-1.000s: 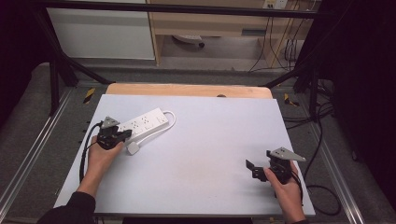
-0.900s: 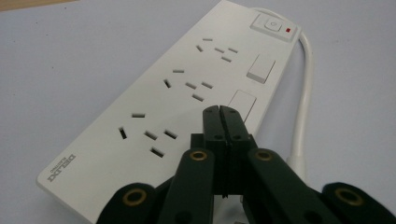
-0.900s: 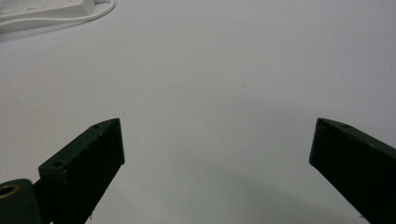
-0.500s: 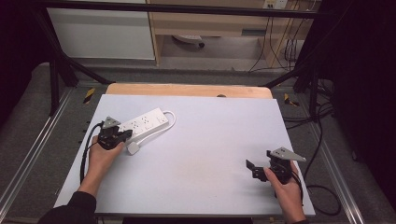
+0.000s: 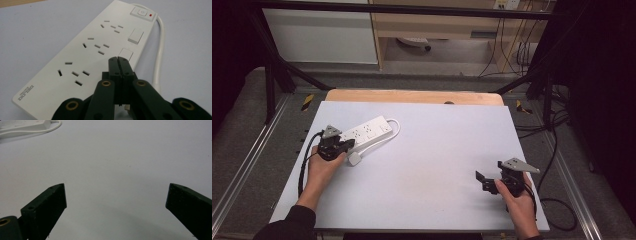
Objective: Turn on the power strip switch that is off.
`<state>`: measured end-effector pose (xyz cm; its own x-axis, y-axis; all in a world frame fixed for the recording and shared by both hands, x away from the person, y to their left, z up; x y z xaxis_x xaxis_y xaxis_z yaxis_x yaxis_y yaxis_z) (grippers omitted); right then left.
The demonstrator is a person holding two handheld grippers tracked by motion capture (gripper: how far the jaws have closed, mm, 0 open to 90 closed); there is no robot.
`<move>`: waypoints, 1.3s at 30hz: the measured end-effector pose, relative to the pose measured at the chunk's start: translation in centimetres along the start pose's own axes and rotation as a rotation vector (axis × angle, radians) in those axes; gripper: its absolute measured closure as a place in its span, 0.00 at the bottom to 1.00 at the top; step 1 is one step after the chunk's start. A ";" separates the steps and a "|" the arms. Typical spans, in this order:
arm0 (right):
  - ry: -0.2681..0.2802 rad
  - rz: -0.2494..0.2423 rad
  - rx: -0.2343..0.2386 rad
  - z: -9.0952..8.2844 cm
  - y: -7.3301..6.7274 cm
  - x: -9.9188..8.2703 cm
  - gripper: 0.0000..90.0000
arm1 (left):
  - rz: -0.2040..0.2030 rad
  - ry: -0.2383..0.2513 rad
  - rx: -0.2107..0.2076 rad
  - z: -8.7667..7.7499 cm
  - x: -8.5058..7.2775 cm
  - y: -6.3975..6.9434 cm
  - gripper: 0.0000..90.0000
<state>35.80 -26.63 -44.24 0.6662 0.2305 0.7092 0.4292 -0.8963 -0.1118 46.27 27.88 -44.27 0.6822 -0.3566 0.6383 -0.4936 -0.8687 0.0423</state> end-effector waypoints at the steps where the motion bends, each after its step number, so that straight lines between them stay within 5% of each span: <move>1: -0.001 0.002 0.000 0.0 0.0 0.0 0.04 | -0.001 0.001 -0.001 0.0 0.0 0.0 1.00; 18: 0.000 0.002 0.000 0.0 0.0 0.0 0.04 | -0.005 0.025 -0.005 -0.3 0.1 0.0 1.00; 30: 0.000 0.001 -0.001 0.0 0.0 0.0 0.04 | -0.010 0.073 0.009 -0.7 0.3 0.2 0.84; 39: 0.001 0.003 0.000 0.0 0.0 0.0 0.04 | -0.035 0.104 0.018 -0.9 0.7 0.5 0.59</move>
<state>35.79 -26.62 -44.24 0.6673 0.2273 0.7093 0.4269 -0.8971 -0.1141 45.99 27.52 -43.11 0.6388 -0.2893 0.7129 -0.4599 -0.8864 0.0523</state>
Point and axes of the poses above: each handheld gripper's, and its own axes: z roughly forward along the jaws, x roughly out of its top, y roughly to its right, the point moved 1 cm from there along z, roughly forward along the jaws, and after that the axes turned 14 degrees about -y, right-handed, at the moved point
